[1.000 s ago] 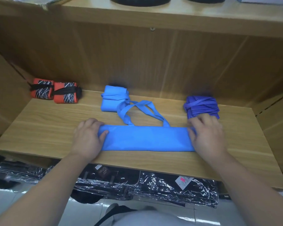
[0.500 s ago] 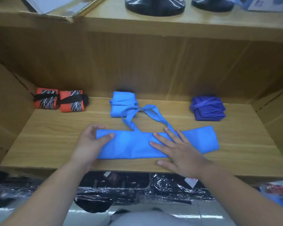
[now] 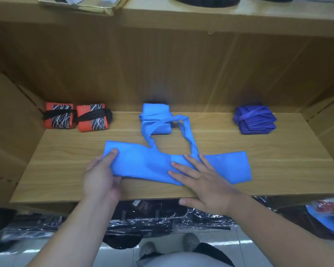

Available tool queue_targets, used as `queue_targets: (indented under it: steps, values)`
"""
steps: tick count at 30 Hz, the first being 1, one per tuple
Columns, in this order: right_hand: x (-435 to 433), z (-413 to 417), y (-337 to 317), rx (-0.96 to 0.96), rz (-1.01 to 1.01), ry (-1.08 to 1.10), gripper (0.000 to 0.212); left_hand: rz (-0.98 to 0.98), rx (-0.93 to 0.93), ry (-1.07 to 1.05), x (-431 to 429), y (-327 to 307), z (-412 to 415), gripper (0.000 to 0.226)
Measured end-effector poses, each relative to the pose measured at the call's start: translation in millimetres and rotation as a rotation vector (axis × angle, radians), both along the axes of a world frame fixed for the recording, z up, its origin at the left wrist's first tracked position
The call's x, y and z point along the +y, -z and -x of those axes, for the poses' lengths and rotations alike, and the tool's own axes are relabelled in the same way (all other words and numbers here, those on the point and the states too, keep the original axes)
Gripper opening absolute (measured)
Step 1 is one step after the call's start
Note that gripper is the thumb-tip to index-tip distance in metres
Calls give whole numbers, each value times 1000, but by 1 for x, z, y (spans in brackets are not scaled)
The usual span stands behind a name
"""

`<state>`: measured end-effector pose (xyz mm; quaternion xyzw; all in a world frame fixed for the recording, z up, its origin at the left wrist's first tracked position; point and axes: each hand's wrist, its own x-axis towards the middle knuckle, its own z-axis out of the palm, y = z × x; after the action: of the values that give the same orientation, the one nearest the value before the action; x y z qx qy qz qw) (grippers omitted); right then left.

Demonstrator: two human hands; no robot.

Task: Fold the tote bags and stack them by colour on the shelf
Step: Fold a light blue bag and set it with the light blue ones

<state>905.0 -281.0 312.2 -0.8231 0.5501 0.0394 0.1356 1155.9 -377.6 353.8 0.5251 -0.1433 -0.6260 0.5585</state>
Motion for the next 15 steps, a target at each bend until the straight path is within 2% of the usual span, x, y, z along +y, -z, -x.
queue_targets:
  steps: [2,4,6,8,10,11,12,14,15]
  values:
    - [-1,-5,-2,15,-25,13,76,59,38,38,1,-3,5,5]
    - [-4,-12,-5,25,-43,29,81,168,58,97,6,-10,16,10]
    - [-9,-16,-10,8,-98,40,86,279,-39,127,14,-19,33,13]
    - [-15,-14,-12,-134,-159,30,90,395,-207,109,19,-24,49,12]
    - [-15,4,-14,-413,-155,90,92,501,-391,41,20,-29,66,18]
    - [-15,9,-14,-488,-102,137,88,546,-475,19,16,-29,64,21]
    - [-12,19,-13,-480,20,166,80,589,-563,5,12,-30,64,21]
    - [0,52,-13,-319,301,137,64,643,-730,-33,8,-30,70,12]
    - [7,69,-11,-244,361,106,59,655,-786,-67,7,-31,72,10]
